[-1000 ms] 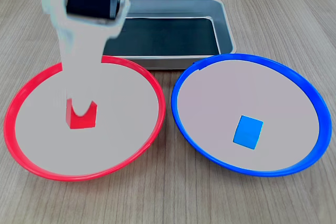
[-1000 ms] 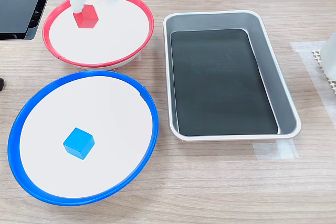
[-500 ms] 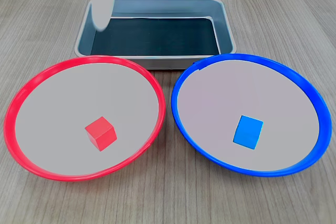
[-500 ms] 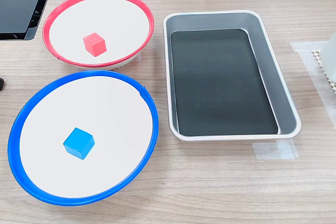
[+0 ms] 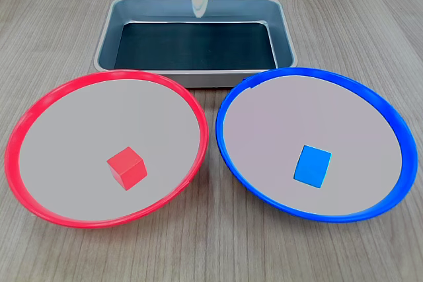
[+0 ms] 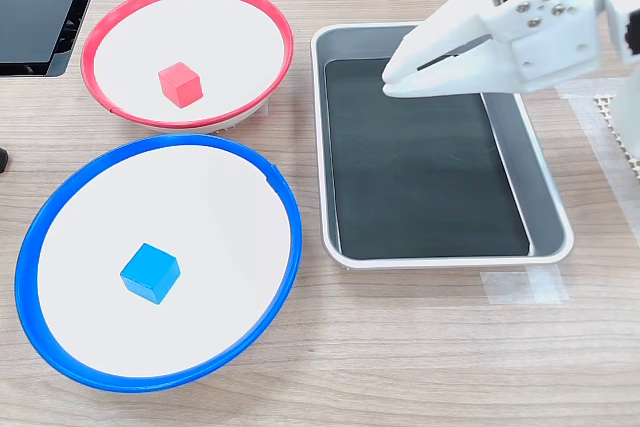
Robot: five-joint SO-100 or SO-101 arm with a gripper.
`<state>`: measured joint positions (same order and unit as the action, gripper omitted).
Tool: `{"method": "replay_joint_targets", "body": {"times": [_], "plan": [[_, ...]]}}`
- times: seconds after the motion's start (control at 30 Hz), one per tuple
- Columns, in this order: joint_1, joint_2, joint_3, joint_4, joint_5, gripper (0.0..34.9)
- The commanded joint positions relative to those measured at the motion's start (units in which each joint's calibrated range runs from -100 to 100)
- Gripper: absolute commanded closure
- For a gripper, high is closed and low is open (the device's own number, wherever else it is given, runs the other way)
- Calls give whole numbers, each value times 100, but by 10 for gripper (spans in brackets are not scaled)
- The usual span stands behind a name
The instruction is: Move two blocks from tray to matching dishes
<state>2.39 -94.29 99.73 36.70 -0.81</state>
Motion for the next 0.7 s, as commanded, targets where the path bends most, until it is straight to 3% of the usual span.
{"method": "replay_joint_targets", "body": {"times": [0.0, 0.1, 0.67], "plan": [[105, -418, 27, 774, -68, 349], [189, -469, 27, 1063, -107, 349], [180, -469, 27, 1072, -83, 346]]}}
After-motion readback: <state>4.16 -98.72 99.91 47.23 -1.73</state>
